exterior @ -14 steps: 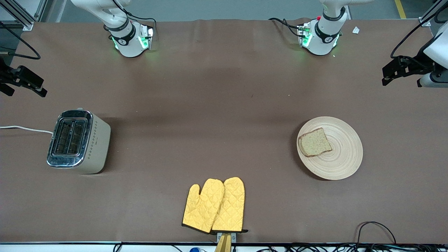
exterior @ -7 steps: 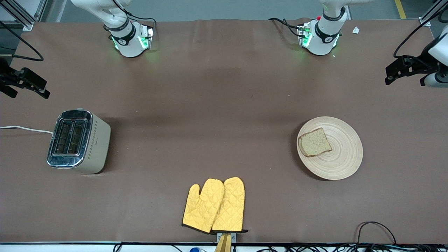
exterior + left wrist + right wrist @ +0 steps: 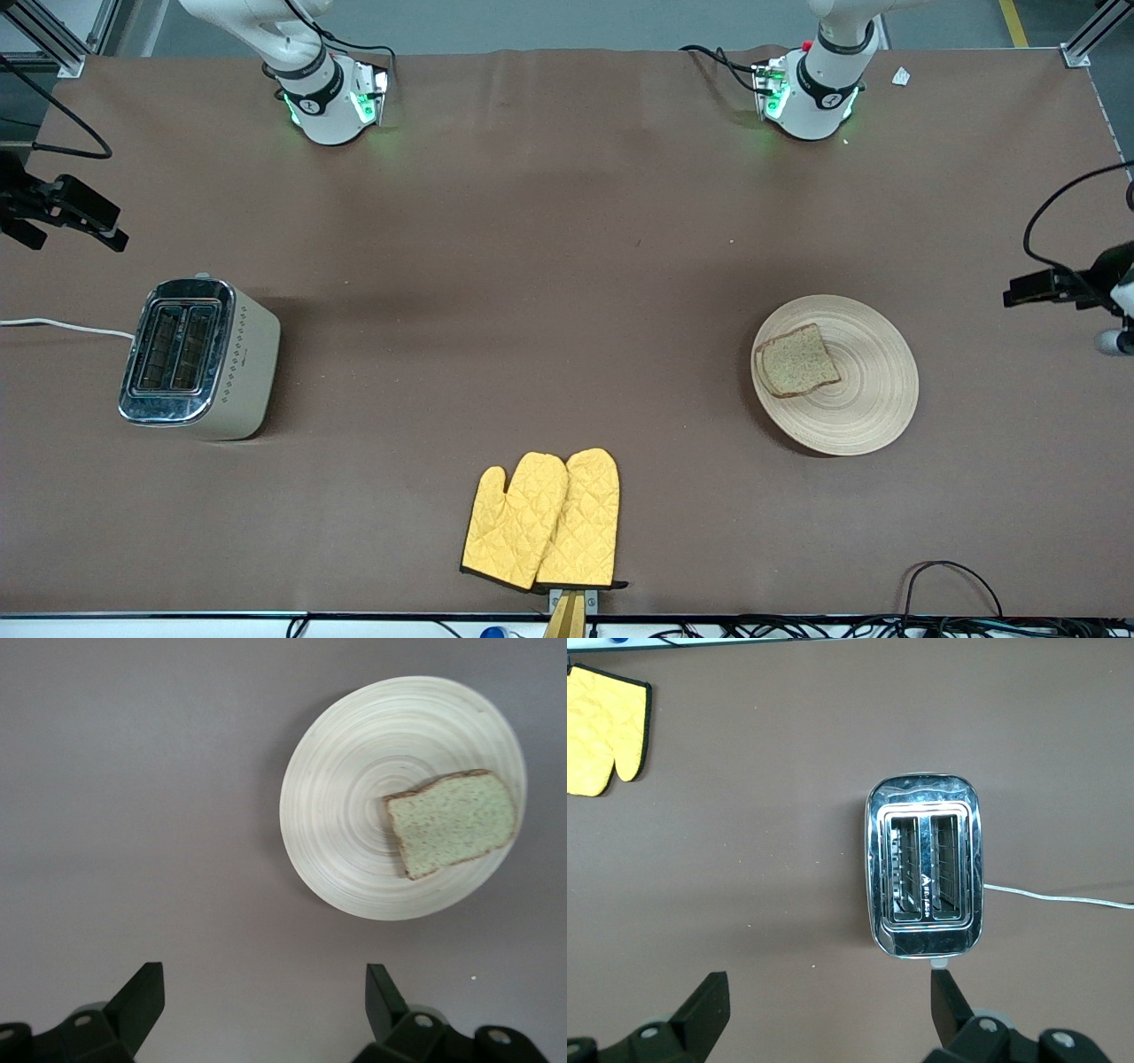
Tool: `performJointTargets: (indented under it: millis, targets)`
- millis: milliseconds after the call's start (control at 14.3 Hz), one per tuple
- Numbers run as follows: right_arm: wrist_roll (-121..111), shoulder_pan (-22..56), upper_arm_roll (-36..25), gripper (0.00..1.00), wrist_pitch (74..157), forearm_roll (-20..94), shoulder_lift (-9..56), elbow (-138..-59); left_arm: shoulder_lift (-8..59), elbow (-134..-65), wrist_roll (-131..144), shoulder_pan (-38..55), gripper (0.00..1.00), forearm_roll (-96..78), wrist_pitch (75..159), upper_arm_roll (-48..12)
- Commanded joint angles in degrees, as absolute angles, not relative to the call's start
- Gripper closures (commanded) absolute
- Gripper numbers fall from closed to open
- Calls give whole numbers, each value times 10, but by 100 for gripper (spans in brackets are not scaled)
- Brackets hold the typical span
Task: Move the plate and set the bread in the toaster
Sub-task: 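Reach the left gripper toward the wooden plate's rim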
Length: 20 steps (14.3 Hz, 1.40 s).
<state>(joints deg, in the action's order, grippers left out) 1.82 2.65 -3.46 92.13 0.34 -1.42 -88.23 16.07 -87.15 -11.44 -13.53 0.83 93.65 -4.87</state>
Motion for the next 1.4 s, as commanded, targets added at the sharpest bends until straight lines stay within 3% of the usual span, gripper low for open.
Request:
performJointTargets:
  millis: [0, 280, 560, 770, 1331]
  targets:
    - [19, 25, -33, 0, 927, 11, -18, -886, 216, -853, -133, -180, 0, -45, 945, -52]
    - [19, 25, -33, 0, 919, 11, -21, -885, 275, -853, -239, -235, 0, -101, 998, -53]
    - [21, 25, -33, 0, 911, 11, -21, -886, 331, -853, -307, -278, 0, -191, 999, -53]
    - [22, 22, -33, 0, 917, 11, -21, -884, 386, -852, -407, -302, 8, -265, 999, -53]
    - [22, 25, -33, 0, 921, 11, -19, -884, 453, -854, -532, -312, 27, -319, 992, -55]
